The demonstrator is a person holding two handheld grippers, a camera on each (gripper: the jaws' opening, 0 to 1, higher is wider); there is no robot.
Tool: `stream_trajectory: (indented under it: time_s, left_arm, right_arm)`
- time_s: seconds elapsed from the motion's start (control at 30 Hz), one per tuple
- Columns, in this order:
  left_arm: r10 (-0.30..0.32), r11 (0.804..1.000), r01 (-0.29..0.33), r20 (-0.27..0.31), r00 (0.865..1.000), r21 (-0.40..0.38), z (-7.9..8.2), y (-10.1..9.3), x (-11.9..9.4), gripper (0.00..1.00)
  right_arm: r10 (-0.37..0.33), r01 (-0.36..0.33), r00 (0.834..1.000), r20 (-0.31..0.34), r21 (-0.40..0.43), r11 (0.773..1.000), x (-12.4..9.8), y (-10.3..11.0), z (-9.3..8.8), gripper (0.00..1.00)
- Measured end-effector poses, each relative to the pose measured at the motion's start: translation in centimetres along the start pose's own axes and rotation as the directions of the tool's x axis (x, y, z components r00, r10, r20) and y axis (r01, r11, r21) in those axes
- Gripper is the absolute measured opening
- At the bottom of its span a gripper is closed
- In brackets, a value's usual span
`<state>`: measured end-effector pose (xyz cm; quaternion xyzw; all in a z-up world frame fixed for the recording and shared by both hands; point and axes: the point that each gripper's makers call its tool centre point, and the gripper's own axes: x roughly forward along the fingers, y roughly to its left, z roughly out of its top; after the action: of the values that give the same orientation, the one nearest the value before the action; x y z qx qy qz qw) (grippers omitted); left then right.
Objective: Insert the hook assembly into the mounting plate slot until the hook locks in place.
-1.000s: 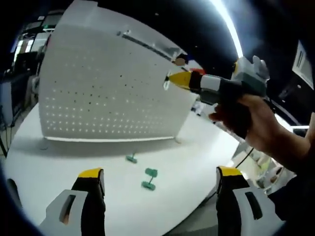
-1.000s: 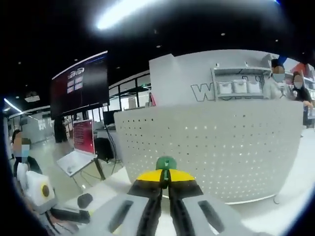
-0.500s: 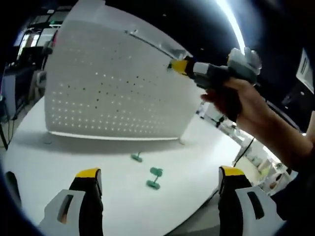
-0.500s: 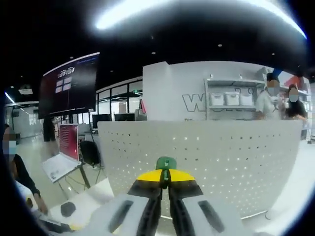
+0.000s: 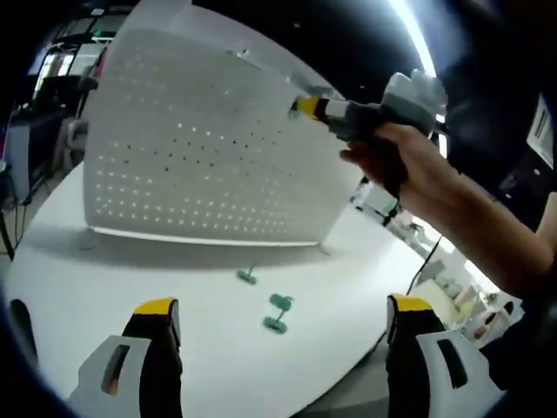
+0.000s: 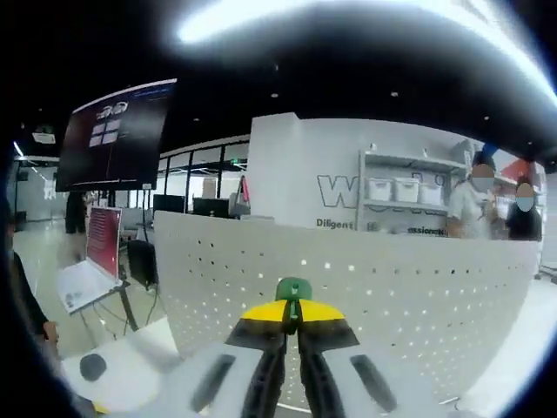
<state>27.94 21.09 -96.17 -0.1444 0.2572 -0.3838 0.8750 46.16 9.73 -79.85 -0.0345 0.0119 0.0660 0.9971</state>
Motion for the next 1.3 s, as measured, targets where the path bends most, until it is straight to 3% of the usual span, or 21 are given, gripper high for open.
stream_trajectory:
  time_s: [0.47,0.6,0.8,1.13,1.3]
  left_arm:
    - [-0.002,1.000,0.002,-0.022,1.000,0.001,-0.3,1.1,-0.1,1.00]
    - [-0.007,1.000,0.006,-0.040,0.999,-0.023,-1.0,1.5,0.5,1.00]
    - [-0.026,1.000,0.026,-0.041,0.999,-0.011,-0.5,1.4,1.0,1.00]
    - [-0.013,1.000,0.011,-0.055,0.998,-0.024,-1.1,2.3,0.6,1.00]
    - [-0.009,0.999,0.007,-0.056,0.998,-0.036,-1.2,2.4,0.7,1.00]
  right_arm:
    - [-0.052,0.054,0.998,0.043,-0.060,0.997,2.9,-1.5,1.2,0.00]
    - [-0.049,0.053,0.997,0.051,-0.078,0.996,3.3,-1.3,1.4,0.00]
    - [-0.054,0.061,0.996,0.068,-0.103,0.993,4.2,-1.0,1.6,0.00]
    - [-0.084,0.092,0.994,0.072,-0.123,0.988,5.7,-0.5,0.7,0.00]
    - [-0.107,0.113,0.992,0.069,-0.089,0.990,6.1,-0.9,0.2,0.00]
